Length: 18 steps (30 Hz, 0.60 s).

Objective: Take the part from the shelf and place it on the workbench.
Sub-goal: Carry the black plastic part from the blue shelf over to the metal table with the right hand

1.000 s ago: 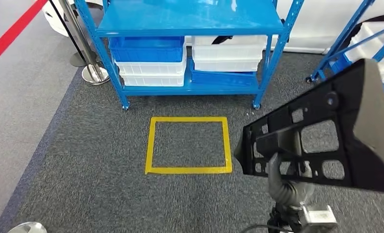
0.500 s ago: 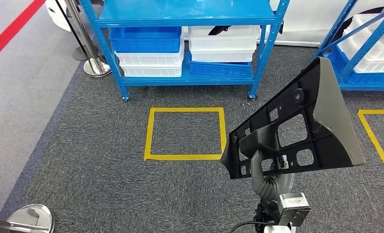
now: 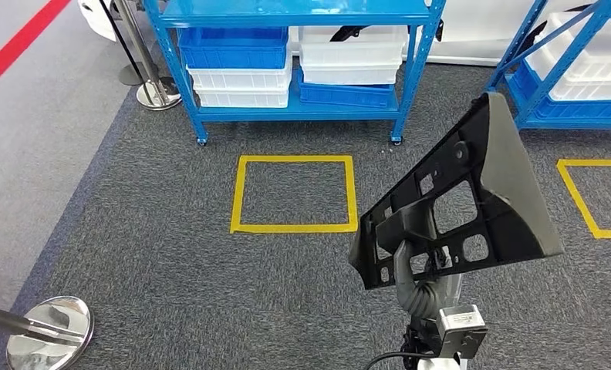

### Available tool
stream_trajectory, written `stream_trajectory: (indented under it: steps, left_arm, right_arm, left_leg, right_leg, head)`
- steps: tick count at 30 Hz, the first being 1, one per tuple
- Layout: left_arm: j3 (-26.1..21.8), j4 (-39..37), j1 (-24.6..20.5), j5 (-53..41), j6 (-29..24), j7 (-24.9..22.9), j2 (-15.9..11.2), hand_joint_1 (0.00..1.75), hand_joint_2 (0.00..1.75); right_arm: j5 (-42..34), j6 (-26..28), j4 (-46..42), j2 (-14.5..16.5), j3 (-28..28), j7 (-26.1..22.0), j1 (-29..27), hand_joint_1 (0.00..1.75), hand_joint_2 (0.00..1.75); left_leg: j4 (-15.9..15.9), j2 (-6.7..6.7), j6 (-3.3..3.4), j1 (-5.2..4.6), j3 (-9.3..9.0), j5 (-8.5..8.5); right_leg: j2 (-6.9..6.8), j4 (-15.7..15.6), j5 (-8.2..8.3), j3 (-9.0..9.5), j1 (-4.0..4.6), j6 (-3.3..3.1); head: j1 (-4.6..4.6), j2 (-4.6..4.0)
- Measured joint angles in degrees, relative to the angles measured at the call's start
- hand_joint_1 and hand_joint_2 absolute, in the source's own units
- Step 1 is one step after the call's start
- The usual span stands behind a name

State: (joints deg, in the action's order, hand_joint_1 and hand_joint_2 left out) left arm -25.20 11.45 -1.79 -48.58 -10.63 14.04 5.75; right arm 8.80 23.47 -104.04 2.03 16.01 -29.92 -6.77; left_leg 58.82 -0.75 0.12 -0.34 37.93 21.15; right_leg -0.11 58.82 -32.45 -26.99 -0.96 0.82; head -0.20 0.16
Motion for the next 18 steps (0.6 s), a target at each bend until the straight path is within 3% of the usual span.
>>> stream_trajectory:
  steps: [2, 3, 4, 5, 7, 8, 9, 10, 11, 12, 14, 15, 16, 18]
  left_arm:
    - [0.0, 0.0, 0.2, 0.0, 0.0, 0.0, 0.0, 0.0, 1.75]
    - [0.0, -0.1, 0.3, 0.0, 0.0, 0.0, 0.0, 0.0, 1.75]
    - [0.0, -0.1, 0.4, 0.0, 0.0, 0.0, 0.0, 0.0, 1.75]
    - [0.0, -0.1, 0.5, 0.0, 0.0, 0.0, 0.0, 0.0, 1.75]
    - [0.0, -0.1, 0.5, 0.0, 0.0, -0.1, 0.0, 0.0, 1.75]
    - [0.0, -0.1, 0.5, 0.0, 0.0, -0.1, 0.0, 0.0, 1.75]
    - [0.0, -0.1, 0.5, 0.0, 0.0, -0.1, 0.0, 0.0, 1.75]
    - [0.0, -0.1, 0.5, 0.0, 0.0, -0.1, 0.0, 0.0, 1.75]
    - [0.0, -0.1, 0.5, 0.0, 0.0, -0.2, 0.0, 0.0, 1.75]
    - [-0.1, -0.1, 0.5, 0.0, 0.0, -0.2, 0.0, 0.0, 1.75]
    - [-0.1, -0.1, 0.4, -0.1, 0.0, -0.3, -0.1, 0.0, 1.75]
    - [-0.1, -0.1, 0.3, -0.2, 0.0, -0.3, -0.1, 0.0, 1.75]
    - [-0.1, -0.1, 0.3, -0.3, -0.1, -0.3, -0.1, 0.0, 1.75]
    - [-0.1, -0.1, 0.4, -0.5, 0.0, -0.4, -0.1, 0.0, 1.75]
  right_arm:
    - [0.0, 0.0, 0.1, 0.0, 0.0, 0.0, 0.0, 1.75, 1.75]
    - [0.0, 0.0, 0.1, 0.0, 0.0, 0.0, 0.0, 1.75, 1.75]
    - [0.0, 0.0, 0.1, 0.0, 0.0, 0.0, 0.1, 1.75, 1.75]
    - [0.0, 0.0, 0.2, 0.1, 0.0, 0.0, 0.1, 1.75, 1.75]
    - [0.0, 0.2, 0.2, 0.2, 0.0, 0.0, 0.0, 1.75, 1.75]
    - [0.0, 0.4, 0.2, 0.2, 0.0, 0.0, 0.0, 1.75, 1.75]
    - [0.1, 0.7, 0.2, 0.2, 0.0, 0.0, -0.1, 1.75, 1.75]
    - [0.1, 0.9, 0.2, 0.2, 0.0, 0.0, -0.2, 1.75, 1.75]
    - [0.2, 1.2, 0.3, 0.2, 0.0, -0.1, -0.3, 1.75, 1.75]
    - [0.2, 1.5, 0.3, 0.3, 0.0, -0.2, -0.4, 1.75, 1.75]
    - [0.2, 2.1, 0.2, 0.4, 0.0, -0.7, -0.7, 1.75, 1.75]
    - [0.2, 2.5, 0.2, 0.5, -0.1, -1.1, -0.7, 1.75, 1.75]
    - [0.3, 2.8, 0.1, 0.6, -0.1, -1.4, -0.8, 1.75, 1.75]
    - [0.4, 3.5, -0.3, 0.7, -0.3, -1.8, -1.1, 1.75, 1.75]
  left_leg:
    - [0.0, 0.06, -0.66, 0.17, 0.49, -1.08]
    - [0.3, 0.11, -1.0, 0.31, 0.89, -0.56]
    - [1.5, 0.17, -1.35, 0.43, 1.46, 1.22]
    - [3.7, 0.21, -1.66, 0.54, 2.19, 4.04]
    - [10.6, 0.25, -2.09, 0.6, 3.57, 9.88]
    - [14.0, 0.25, -2.17, 0.61, 3.9, 10.9]
    - [16.3, 0.26, -2.12, 0.6, 3.65, 10.37]
    - [16.9, 0.28, -1.94, 0.59, 2.63, 8.8]
    - [15.4, 0.3, -1.59, 0.52, 0.57, 7.01]
    - [12.0, 0.36, -1.07, 0.39, -2.46, 6.08]
    - [2.8, 0.69, 0.02, 0.07, -9.21, 7.64]
    - [-0.5, 0.8, 0.42, -0.11, -11.29, 8.9]
    - [-2.5, 0.79, 0.7, -0.27, -12.29, 9.66]
    - [-3.6, 0.2, 1.22, -0.15, -12.22, 8.97]
  right_leg:
    - [-0.12, -0.7, 0.35, -0.47, 0.2, -1.18]
    - [-0.2, -0.7, 1.05, -1.18, 0.22, -1.72]
    - [-0.27, -0.7, 1.82, -2.02, 0.15, -2.2]
    - [-0.3, -0.7, 2.59, -2.97, 0.09, -2.57]
    - [-0.24, -0.7, 3.95, -4.85, 0.22, -2.83]
    - [-0.23, -0.6, 4.62, -5.79, 0.31, -2.82]
    - [-0.27, -0.5, 5.29, -6.7, 0.41, -2.77]
    - [-0.31, -0.4, 5.92, -7.57, 0.51, -2.72]
    - [-0.33, -0.3, 6.5, -8.34, 0.62, -2.66]
    - [-0.31, -0.3, 7.04, -8.91, 0.67, -2.59]
    - [-0.02, -0.2, 7.94, -9.52, 0.78, -2.11]
    - [0.09, -0.2, 8.38, -9.63, 0.74, -1.77]
    - [0.23, -0.4, 8.85, -9.69, 0.7, -1.37]
    - [0.35, -0.3, 9.34, -9.89, 0.66, -0.67]
  head:
    - [0.0, 0.0]
    - [0.01, 0.0]
    - [-0.06, -0.01]
    - [-0.13, 0.0]
    - [-0.31, -0.01]
    - [-0.31, -0.01]
    - [-0.31, -0.01]
    - [-0.32, -0.01]
    - [-0.32, -0.01]
    - [-0.32, -0.01]
    - [-0.3, -0.01]
    - [-0.28, 0.0]
    - [-0.29, 0.0]
    - [-0.25, -0.01]
